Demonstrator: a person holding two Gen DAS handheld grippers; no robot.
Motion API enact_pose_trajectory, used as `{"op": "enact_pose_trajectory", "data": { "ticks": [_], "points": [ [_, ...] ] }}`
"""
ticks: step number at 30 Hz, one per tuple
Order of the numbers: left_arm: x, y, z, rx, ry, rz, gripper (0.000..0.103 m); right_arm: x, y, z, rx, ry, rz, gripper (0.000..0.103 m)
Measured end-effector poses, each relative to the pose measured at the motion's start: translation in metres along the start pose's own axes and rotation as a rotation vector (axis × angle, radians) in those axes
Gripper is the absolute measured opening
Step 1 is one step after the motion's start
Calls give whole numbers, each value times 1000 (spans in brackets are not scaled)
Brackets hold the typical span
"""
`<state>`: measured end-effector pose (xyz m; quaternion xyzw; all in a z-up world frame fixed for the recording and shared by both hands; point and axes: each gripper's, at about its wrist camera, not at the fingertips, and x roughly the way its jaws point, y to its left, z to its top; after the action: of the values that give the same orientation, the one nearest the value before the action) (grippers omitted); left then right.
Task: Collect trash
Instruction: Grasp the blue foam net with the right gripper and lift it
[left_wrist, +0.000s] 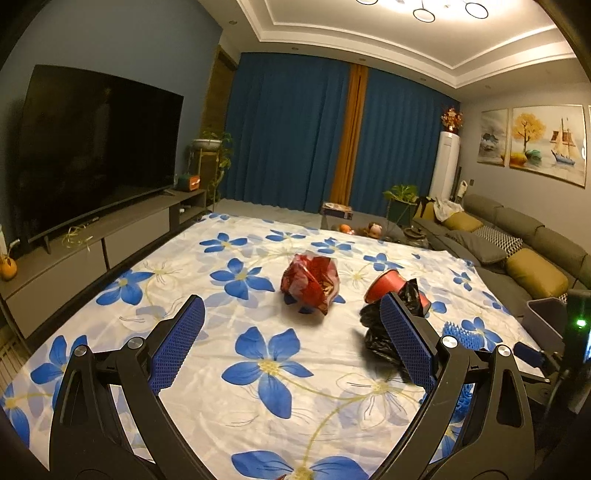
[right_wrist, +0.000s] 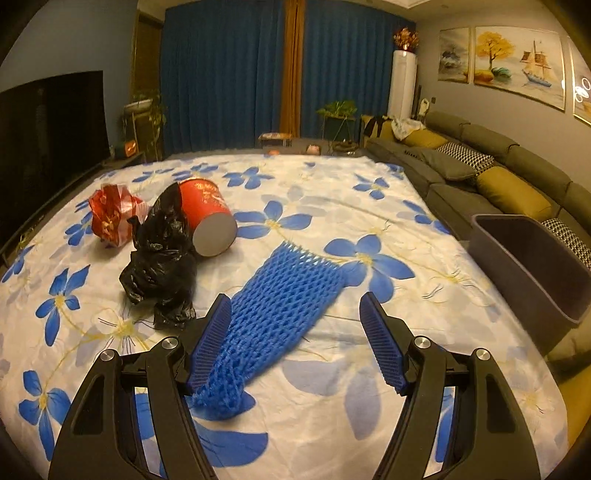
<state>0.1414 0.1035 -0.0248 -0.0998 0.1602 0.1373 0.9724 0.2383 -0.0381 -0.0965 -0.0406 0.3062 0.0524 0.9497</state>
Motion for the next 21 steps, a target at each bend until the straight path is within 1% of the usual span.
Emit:
{"op": "enact_pose_trajectory", "data": {
  "ticks": [2, 10, 12, 16, 17, 19, 20, 21],
  "points": [
    [1, 1, 1, -3, 0, -2, 94, 6, 2, 2, -7, 19, -8, 71],
    [3, 2, 0, -4, 6, -10, 94, 38, 4, 2, 0, 168, 17, 71],
    [3, 1, 0, -2, 6, -10, 94, 42, 6, 1, -5, 190, 18, 70],
    [4, -1, 0, 3, 10, -15, 94, 52, 7, -1, -9, 243, 39, 58],
    [5, -1, 0, 5, 12, -16, 94, 53, 6, -2, 1, 248, 56, 56],
    [5, -3, 0, 12, 16, -20, 94, 54, 4, -2, 12, 251, 80, 47],
    [6, -4, -1, 14, 17, -23, 94, 55, 4, -2, 14, 251, 92, 45],
    [7, -6, 0, 17, 21, -28, 94, 55, 5, -2, 16, 251, 103, 38]
  ]
}}
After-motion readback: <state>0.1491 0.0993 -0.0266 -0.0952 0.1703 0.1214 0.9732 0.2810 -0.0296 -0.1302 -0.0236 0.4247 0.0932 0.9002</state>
